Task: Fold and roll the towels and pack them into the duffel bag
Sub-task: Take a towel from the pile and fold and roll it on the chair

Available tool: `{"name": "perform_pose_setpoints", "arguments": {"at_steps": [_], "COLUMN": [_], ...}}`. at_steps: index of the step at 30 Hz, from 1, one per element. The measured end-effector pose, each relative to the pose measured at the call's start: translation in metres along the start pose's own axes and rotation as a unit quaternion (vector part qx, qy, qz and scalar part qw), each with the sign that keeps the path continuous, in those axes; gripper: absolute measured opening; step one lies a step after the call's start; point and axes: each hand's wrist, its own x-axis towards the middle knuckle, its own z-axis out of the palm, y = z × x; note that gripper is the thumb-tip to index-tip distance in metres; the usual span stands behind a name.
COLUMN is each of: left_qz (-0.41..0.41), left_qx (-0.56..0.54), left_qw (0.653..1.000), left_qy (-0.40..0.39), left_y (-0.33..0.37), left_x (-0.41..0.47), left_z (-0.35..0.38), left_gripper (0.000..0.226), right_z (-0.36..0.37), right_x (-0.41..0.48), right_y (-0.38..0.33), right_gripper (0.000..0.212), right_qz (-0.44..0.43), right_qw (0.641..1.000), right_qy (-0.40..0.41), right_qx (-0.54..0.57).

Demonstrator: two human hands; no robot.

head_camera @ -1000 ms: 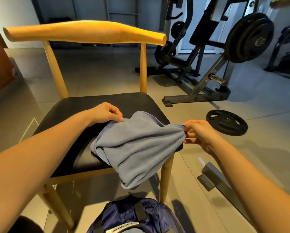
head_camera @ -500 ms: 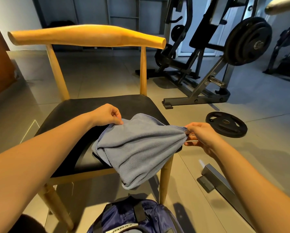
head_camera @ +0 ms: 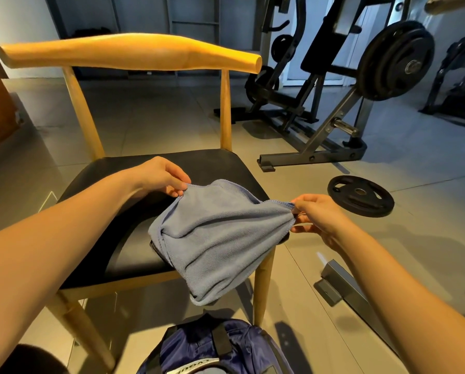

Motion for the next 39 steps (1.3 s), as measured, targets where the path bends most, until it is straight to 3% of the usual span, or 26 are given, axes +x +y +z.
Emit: {"name": "perform_pose_setpoints", "arguments": {"at_steps": [6,13,20,24,29,33,39], "left_qz": [0.037,0.102,0.084,0.081,0.087,0.141,0.206], "left_qx": [0.153,0.223,0.221,0.198,0.114,0.072,-0.103], "left_qw": [0.987,0.969,0.972,0.975,0.975,0.954,0.914], "left_qy": [0.026,0.022,0.010,0.052,0.168,0.255,0.334], "left_y": [0.004,0.007,0.009,0.008,0.011,0.028,0.057], "left_x": [0.008,0.007,0.008,0.000,-0.034,-0.072,-0.133], "left_z": [0.014,0.025,0.023,0.016,-0.014,-0.038,-0.088], "left_gripper": [0.002,0.009,0.005,0.004,0.007,0.007,0.004], "right_z": [0.002,0.003,-0.002,-0.007,-0.009,-0.002,-0.003], "right_x": [0.002,0.003,0.004,0.004,0.002,-0.005,-0.036], "right_y": [0.001,-0.002,-0.001,-0.004,-0.013,-0.038,-0.124], "right_gripper": [0.020,0.015,0.016,0.016,0.016,0.016,0.017], "right_qz": [-0.001,-0.003,-0.001,0.002,-0.011,-0.105,-0.270], "right_qw": [1.000,1.000,1.000,0.999,0.997,0.991,0.957], "right_qy": [0.003,0.003,0.007,0.020,0.031,-0.011,-0.062], "right_qx": [-0.005,0.005,0.016,0.030,0.068,0.079,0.082]}}
